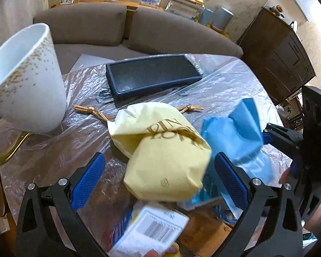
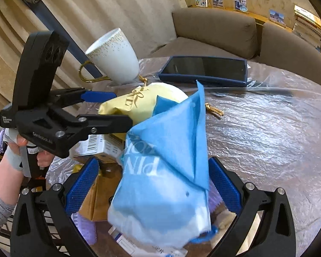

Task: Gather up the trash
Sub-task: 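Grasp the yellow paper bag with the left tool while the right tool grasps the blue paper bag, then carry both bags off the table edge toward the white trash bin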

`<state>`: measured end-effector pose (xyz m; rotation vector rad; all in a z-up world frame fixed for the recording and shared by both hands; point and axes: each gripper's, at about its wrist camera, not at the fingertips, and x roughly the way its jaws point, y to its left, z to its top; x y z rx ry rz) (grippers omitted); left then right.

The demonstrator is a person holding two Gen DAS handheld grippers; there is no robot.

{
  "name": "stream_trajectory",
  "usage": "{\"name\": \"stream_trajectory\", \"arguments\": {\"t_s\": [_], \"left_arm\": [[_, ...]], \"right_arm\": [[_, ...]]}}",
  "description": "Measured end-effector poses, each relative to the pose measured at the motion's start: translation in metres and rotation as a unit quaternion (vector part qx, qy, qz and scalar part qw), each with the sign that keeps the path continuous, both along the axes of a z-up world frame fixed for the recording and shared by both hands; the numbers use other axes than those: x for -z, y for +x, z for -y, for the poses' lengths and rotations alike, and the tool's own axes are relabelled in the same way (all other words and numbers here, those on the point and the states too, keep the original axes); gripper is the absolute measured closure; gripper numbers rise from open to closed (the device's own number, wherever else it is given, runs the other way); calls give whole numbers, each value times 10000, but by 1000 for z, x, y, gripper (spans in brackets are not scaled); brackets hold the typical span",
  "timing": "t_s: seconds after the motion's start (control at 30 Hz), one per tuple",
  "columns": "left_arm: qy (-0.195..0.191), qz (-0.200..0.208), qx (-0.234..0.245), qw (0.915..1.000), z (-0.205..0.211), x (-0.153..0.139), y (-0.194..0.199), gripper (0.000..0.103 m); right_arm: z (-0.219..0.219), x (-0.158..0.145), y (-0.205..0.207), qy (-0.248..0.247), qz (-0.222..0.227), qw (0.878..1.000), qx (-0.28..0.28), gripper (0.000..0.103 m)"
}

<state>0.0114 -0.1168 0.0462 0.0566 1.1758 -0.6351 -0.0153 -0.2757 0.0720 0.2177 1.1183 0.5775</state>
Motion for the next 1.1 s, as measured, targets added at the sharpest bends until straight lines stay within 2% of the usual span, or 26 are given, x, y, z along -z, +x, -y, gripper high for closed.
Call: {"name": "stream_trajectory", "arguments": {"t_s": [0.2, 0.27, 0.33, 0.37, 0.47, 0.6, 1.0, 1.1], "left_arm": [[185, -302, 10, 9994, 7, 19, 13, 1], [170, -376, 5, 9991, 7, 24, 15, 3], [117, -477, 49, 9988, 7, 26, 16, 19], [121, -507, 47, 9986, 8, 27, 17, 20], [99, -465, 84, 9988, 8, 24, 16, 33], [-65, -411, 53, 9991, 1, 17, 13, 38], [-789, 102, -288, 9964, -27, -21, -5, 40], [-890, 331, -383, 9947, -29, -31, -18, 40]], "right_arm": [[6, 9, -1, 177, -259, 9995, 20, 17], [6, 10, 0, 156, -273, 9995, 47, 28], [6, 13, 1, 229, -289, 9993, 97, 35], [8, 13, 1, 326, -276, 9990, 112, 37], [12, 11, 0, 436, -208, 9987, 179, 41], [26, 1, -7, 632, -135, 9975, 291, 44], [71, -20, -19, 1291, -15, 9884, 802, 47], [82, -25, -25, 1258, 45, 9880, 891, 47]]}}
